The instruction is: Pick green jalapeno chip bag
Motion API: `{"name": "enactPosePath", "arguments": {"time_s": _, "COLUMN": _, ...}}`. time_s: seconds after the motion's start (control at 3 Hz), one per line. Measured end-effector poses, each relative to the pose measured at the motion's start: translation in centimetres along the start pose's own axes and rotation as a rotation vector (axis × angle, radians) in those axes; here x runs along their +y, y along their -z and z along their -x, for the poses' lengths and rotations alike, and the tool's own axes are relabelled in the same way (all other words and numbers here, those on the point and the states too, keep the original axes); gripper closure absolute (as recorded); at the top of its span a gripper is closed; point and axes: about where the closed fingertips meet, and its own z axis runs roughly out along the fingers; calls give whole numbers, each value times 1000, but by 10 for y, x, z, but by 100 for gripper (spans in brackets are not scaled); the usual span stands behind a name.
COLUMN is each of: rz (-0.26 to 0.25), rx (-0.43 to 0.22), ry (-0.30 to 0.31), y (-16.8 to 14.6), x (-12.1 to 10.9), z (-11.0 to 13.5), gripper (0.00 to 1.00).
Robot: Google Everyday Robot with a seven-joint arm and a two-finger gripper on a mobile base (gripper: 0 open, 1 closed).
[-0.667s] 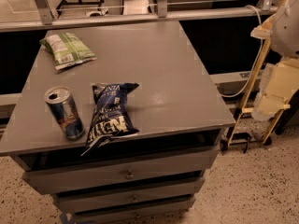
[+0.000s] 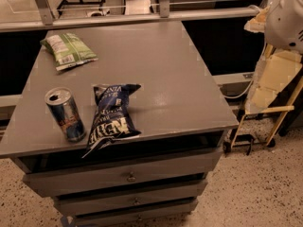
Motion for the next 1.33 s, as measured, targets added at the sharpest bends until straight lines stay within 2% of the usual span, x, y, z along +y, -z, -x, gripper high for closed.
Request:
{"name": "enactPosePath", "arguments": {"time_s": 0.33, "rz": -26, "rx": -86, "ry": 58, "y": -10, "x": -37, "z": 49, "gripper": 0}}
{"name": "enactPosePath", "arguments": {"time_s": 0.67, "rz": -72, "rx": -197, "ry": 119, "y": -11, "x": -79, "z": 119, "gripper": 0}}
{"name": "enactPosePath", "arguments": {"time_s": 1.0, "rz": -68, "rx": -344, "ry": 164, "y": -18, "x": -107, "z": 202, "gripper": 0}}
{"name": "enactPosePath", "arguments": {"time_s": 1.33, "rz": -6, "rx": -506, "ry": 101, "y": -44, "x": -111, "z": 280, "gripper": 0}}
